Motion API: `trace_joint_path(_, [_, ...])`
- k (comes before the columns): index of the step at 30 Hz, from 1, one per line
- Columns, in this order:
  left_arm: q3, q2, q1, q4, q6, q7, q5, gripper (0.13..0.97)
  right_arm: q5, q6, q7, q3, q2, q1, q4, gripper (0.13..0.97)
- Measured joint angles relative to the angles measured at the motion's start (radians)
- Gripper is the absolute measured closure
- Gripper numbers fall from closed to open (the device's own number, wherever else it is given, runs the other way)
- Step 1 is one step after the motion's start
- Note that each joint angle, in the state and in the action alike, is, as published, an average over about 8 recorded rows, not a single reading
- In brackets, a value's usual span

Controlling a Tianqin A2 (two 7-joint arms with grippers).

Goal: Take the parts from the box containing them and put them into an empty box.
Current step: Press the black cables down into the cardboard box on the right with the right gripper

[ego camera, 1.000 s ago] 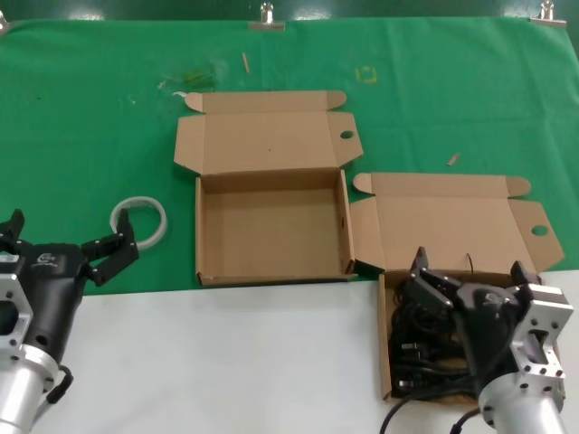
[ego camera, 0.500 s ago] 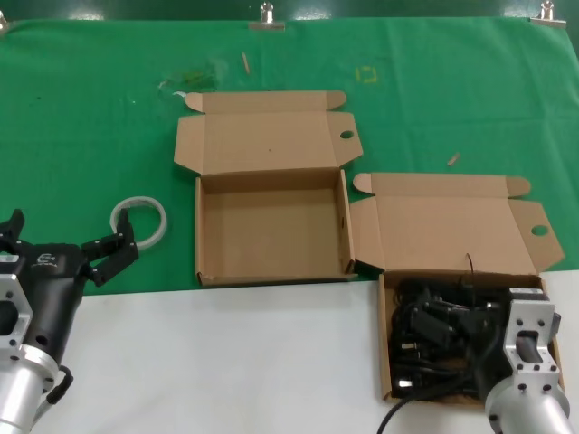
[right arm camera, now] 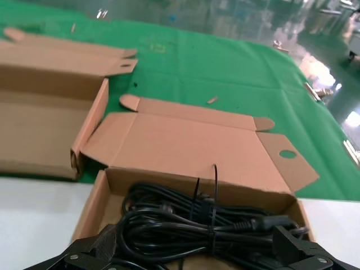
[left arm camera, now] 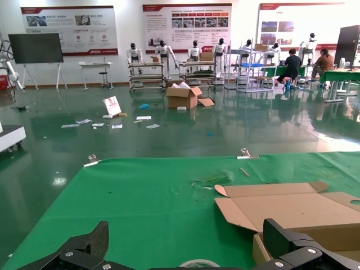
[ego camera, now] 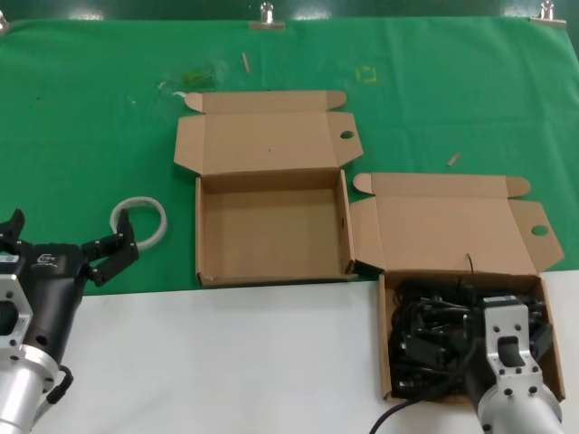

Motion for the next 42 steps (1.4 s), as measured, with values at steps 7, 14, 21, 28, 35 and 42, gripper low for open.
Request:
trace_joint_path(7, [0.0, 0.0, 0.0, 0.0, 0.0, 0.0, 0.0, 0.132, 0.027, 0.09, -0.148, 0.011, 0.0, 0.021, 0.015, 0.129])
trace_joint_path(14, [0.0, 0.0, 0.0, 0.0, 0.0, 0.0, 0.0, 0.132, 0.033, 0.161, -0.278, 0.057, 0.0, 0.019, 0.025, 0.129])
trace_joint_path(21, [0.0, 0.0, 0.0, 0.0, 0.0, 0.0, 0.0, 0.132, 0.035, 0.183, -0.367, 0.102, 0.0, 0.019, 0.029, 0.129])
trace_joint_path(28, [0.0, 0.0, 0.0, 0.0, 0.0, 0.0, 0.0, 0.132, 0.035, 0.159, -0.433, 0.136, 0.0, 0.043, 0.003, 0.129])
trace_joint_path(35, [0.0, 0.0, 0.0, 0.0, 0.0, 0.0, 0.0, 0.132, 0.035, 0.109, -0.49, 0.167, 0.0, 0.082, -0.059, 0.129])
trace_joint_path(42, [0.0, 0.0, 0.0, 0.0, 0.0, 0.0, 0.0, 0.132, 0.035, 0.047, -0.511, 0.179, 0.0, 0.115, -0.136, 0.129])
